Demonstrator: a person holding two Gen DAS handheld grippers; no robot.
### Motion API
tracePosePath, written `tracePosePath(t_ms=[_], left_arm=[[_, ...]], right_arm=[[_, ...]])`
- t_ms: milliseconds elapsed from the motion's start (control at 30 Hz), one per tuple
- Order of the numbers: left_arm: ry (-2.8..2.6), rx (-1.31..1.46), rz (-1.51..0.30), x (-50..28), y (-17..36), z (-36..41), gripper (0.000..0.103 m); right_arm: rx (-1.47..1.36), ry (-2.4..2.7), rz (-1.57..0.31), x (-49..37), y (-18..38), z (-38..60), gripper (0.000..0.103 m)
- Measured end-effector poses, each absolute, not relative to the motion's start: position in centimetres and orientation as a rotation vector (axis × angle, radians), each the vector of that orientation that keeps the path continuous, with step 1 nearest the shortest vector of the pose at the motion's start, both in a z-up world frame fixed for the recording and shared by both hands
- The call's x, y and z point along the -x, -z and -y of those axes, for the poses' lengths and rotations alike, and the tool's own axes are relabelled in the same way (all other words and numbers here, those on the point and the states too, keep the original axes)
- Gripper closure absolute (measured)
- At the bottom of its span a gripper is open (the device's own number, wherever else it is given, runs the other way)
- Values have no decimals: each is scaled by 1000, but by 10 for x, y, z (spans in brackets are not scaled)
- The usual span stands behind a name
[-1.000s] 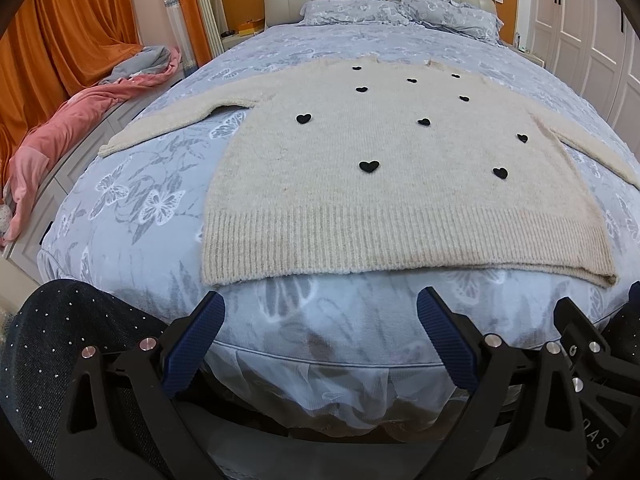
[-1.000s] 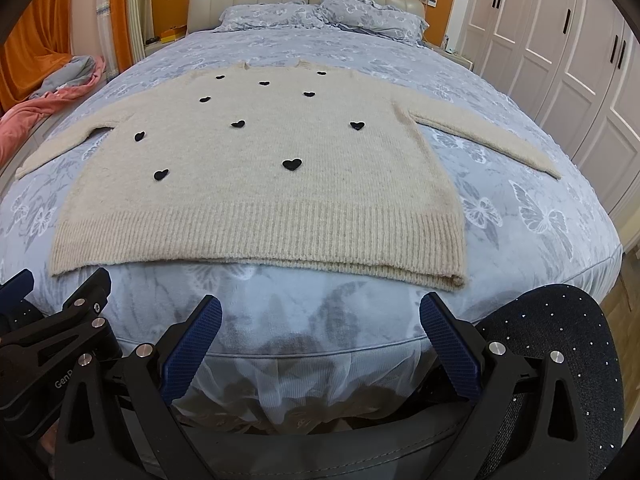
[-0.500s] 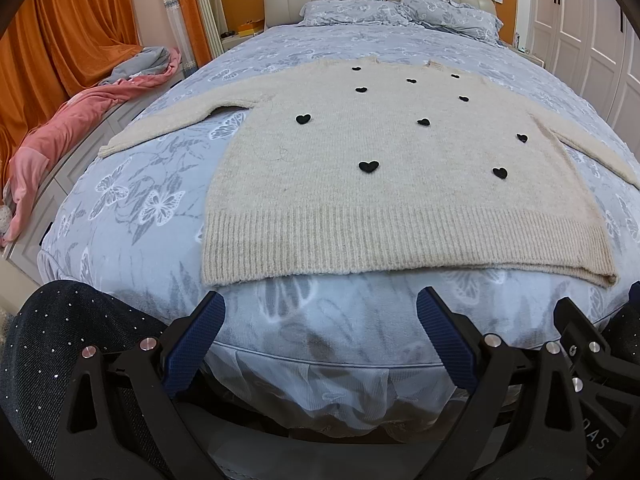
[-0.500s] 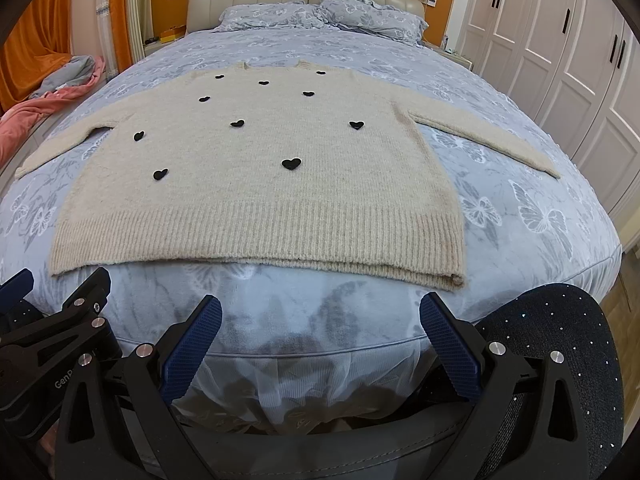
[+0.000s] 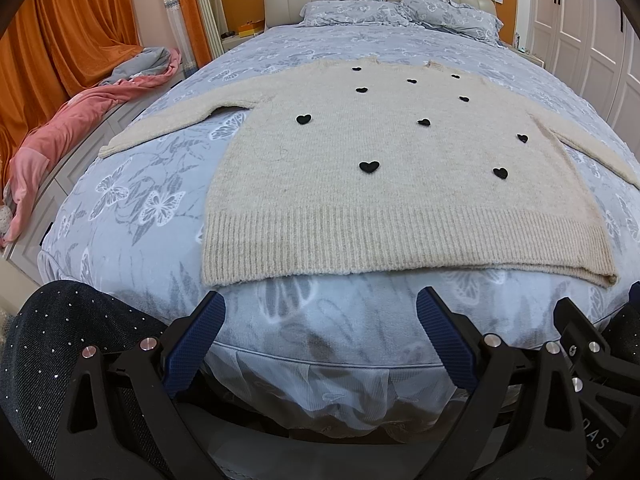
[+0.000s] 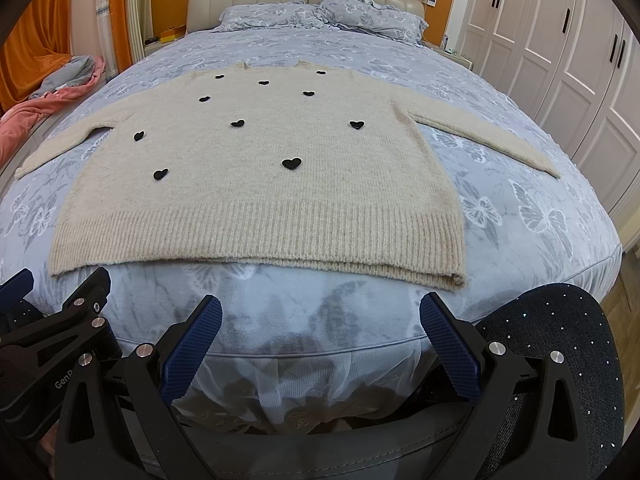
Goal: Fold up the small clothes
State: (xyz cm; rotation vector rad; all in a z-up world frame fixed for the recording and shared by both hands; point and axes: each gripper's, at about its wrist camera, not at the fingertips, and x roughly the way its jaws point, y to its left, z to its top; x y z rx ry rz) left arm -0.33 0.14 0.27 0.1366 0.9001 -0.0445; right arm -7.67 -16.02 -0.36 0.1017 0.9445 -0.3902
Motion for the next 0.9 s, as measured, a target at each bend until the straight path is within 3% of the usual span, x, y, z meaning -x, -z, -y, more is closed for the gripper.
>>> tracePosePath(t_ms=[900], left_arm=[[45,-138,-898,3,-2,-2,9]], right_arm=[[-101,391,-944,77,5,158,5]])
